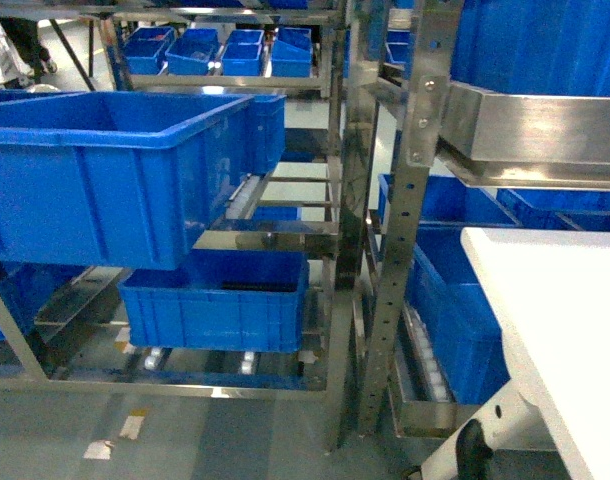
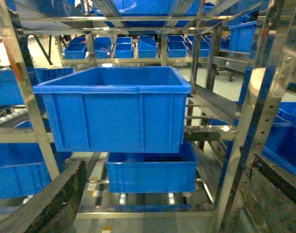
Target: Place magnetic block on left shelf second layer
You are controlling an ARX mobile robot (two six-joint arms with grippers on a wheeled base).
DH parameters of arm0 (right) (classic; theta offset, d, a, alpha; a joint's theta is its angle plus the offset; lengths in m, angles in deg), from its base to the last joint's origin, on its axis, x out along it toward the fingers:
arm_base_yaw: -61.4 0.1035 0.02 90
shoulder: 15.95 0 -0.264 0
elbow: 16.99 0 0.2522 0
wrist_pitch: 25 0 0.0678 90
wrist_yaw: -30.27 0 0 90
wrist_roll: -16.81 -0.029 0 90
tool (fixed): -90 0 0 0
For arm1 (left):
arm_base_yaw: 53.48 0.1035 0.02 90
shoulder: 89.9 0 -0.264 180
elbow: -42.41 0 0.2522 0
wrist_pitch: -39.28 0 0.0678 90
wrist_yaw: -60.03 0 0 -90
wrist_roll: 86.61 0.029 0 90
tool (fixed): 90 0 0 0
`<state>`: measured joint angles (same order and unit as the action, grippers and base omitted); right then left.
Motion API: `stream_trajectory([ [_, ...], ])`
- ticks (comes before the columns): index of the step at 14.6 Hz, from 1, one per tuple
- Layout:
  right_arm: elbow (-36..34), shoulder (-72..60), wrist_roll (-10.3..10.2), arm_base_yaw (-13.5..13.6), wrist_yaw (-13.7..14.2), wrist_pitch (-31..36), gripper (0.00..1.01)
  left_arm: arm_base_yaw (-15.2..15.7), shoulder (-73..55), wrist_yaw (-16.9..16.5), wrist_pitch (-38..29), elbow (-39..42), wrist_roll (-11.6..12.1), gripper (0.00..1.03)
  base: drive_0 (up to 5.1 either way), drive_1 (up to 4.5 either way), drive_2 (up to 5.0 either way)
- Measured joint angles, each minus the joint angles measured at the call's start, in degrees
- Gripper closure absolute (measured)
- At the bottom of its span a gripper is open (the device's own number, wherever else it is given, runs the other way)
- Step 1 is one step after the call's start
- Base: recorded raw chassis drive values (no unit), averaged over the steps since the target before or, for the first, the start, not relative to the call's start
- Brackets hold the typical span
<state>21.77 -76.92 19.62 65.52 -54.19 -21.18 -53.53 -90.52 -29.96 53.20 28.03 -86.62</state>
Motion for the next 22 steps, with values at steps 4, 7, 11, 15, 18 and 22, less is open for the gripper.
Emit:
stream_trajectory([
  [4, 0.00, -0.02, 0.02, 0.00, 0.00, -0.02, 0.56, 0.00, -0.02, 0.00, -0.11, 0.00, 0.00, 0.05, -5.0, 2.70, 2.1],
  [7, 0.00, 0.00, 0.02, 0.00, 0.00, 0.07, 0.56, 0.00, 0.00, 0.02, 0.02, 0.02, 0.00, 0.05, -4.7, 3.68, 1.3],
  [11, 0.00, -0.02, 0.02, 0.02, -0.02, 0.13, 0.56, 0.00, 0.00, 0.02, 0.13, 0.00, 0.00, 0.05, -4.8, 3.61, 1.1],
  [15, 0.00, -0.15, 0.02, 0.04, -0.02, -0.07, 0.56, -0.07, 0.00, 0.15, 0.17, 0.02, 0.00, 0.05, -2.5, 1.71, 0.6],
  [18, 0.02, 0.02, 0.00, 0.26, 0.17, 0.02, 0.56, -0.07, 0.00, 0.00, 0.17, 0.02, 0.00, 0.05, -1.5, 1.35, 0.3],
  [22, 0.02, 0.02, 0.00, 0.33, 0.11, 0.02, 0.56, -0.07, 0.00, 0.07, -0.04, 0.02, 0.00, 0.05, -3.2, 2.80, 0.6],
])
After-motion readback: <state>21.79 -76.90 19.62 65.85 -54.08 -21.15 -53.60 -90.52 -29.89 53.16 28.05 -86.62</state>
